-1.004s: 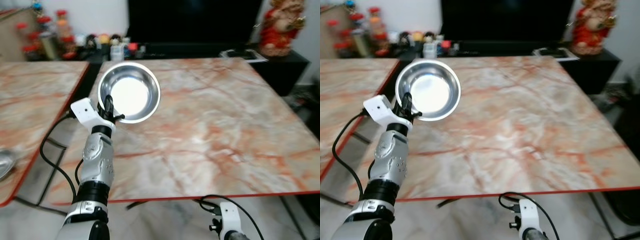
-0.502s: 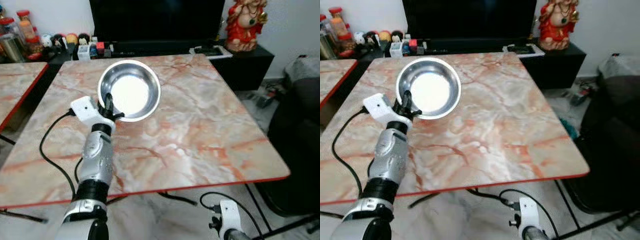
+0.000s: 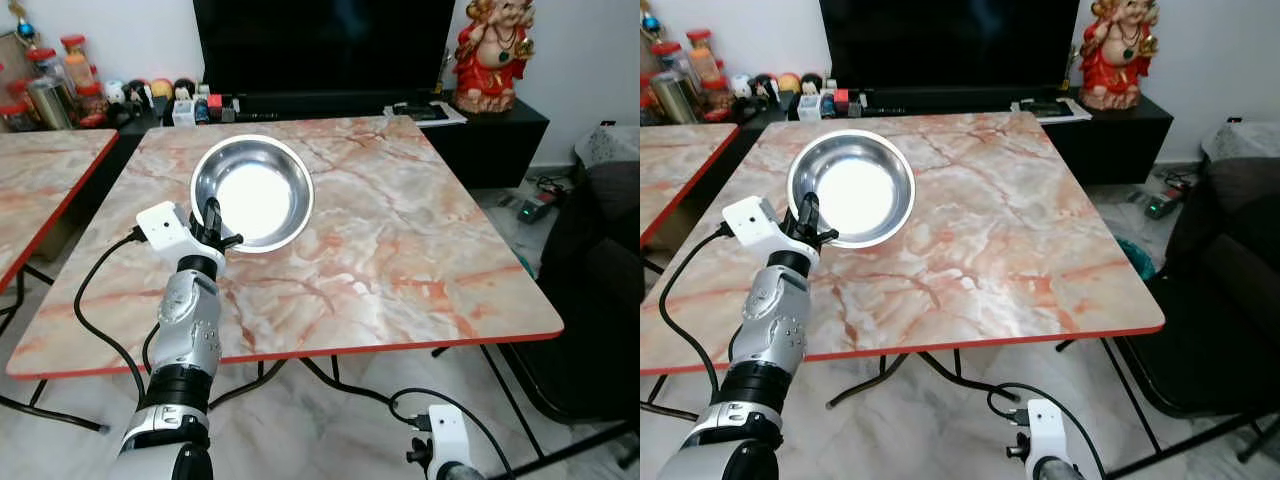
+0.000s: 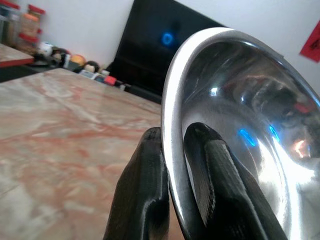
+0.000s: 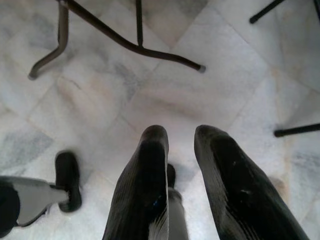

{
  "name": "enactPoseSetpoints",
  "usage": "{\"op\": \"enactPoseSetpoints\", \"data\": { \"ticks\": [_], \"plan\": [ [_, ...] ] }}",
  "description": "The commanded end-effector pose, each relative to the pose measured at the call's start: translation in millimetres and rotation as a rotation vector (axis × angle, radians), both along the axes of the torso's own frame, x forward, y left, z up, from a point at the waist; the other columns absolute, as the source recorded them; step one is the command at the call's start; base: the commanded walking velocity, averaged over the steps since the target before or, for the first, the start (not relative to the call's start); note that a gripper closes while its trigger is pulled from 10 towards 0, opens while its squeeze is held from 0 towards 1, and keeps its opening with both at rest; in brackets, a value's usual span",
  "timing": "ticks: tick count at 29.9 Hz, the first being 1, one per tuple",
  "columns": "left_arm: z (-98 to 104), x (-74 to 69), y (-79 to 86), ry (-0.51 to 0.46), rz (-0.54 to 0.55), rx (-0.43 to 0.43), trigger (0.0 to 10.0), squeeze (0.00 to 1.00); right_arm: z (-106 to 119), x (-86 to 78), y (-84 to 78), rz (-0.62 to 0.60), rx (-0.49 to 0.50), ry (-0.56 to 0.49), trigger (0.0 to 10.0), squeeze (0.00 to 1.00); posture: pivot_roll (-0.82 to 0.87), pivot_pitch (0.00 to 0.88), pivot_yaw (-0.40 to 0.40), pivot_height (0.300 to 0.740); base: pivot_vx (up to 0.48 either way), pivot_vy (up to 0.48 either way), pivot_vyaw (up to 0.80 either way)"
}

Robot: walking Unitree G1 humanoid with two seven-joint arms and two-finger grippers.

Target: Setting the table

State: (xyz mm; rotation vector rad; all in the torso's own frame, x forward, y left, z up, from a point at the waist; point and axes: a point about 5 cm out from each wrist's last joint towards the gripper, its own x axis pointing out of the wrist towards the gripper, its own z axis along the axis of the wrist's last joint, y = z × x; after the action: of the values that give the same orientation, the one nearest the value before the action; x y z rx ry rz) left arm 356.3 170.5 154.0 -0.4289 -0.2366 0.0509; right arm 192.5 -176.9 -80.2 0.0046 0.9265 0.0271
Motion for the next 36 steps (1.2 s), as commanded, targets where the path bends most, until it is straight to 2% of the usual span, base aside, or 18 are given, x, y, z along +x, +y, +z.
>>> {"op": "enactPoseSetpoints", "data": {
  "ticks": [1, 6, 17, 23, 29, 33, 36],
  "plan": [
    [9, 1.3, 1.3, -0.028, 0.001, 0.009, 10.0, 0.00, 2, 4.3, 2.7, 0.005, 0.006, -0.017, 10.0, 0.00, 0.01, 0.000, -0.009, 0.740, 0.000, -0.270, 0.00],
    [9, 1.3, 6.3, -0.020, 0.022, 0.011, 10.0, 0.00, 2, 5.0, 3.4, 0.006, 0.008, -0.020, 10.0, 0.00, 0.01, 0.000, -0.009, 0.740, 0.000, -0.312, 0.00],
    [9, 1.9, 2.7, -0.018, 0.012, 0.023, 10.0, 0.00, 3, 5.6, 4.1, 0.013, 0.006, -0.020, 10.0, 0.00, 0.01, 0.000, -0.010, 0.740, 0.000, -0.362, 0.00],
    [8, 2.8, 5.5, -0.005, 0.028, 0.014, 10.0, 0.00, 2, 5.1, 4.7, 0.017, 0.008, -0.017, 10.0, 0.00, 0.01, 0.000, -0.012, 0.740, 0.000, -0.086, 0.00],
    [2, 2.3, 14.8, 0.030, 0.051, 0.018, 10.0, 0.00, 2, 4.1, 5.0, 0.019, 0.008, -0.014, 10.0, 0.00, 0.01, 0.000, -0.014, 0.740, 0.000, 0.000, 0.00],
    [1, 4.4, 29.7, 0.072, 0.125, 0.021, 10.0, 0.00, 2, 4.1, 5.1, 0.021, 0.008, -0.012, 10.0, 0.00, 0.01, 0.000, -0.017, 0.740, 0.000, 0.000, 0.00],
    [0, 5.8, 34.4, 0.099, 0.149, 0.025, 10.0, 0.00, 2, 4.7, 5.4, 0.023, 0.008, -0.014, 10.0, 0.00, 0.01, 0.000, -0.017, 0.740, 0.000, 0.000, 0.00]
  ]
}}
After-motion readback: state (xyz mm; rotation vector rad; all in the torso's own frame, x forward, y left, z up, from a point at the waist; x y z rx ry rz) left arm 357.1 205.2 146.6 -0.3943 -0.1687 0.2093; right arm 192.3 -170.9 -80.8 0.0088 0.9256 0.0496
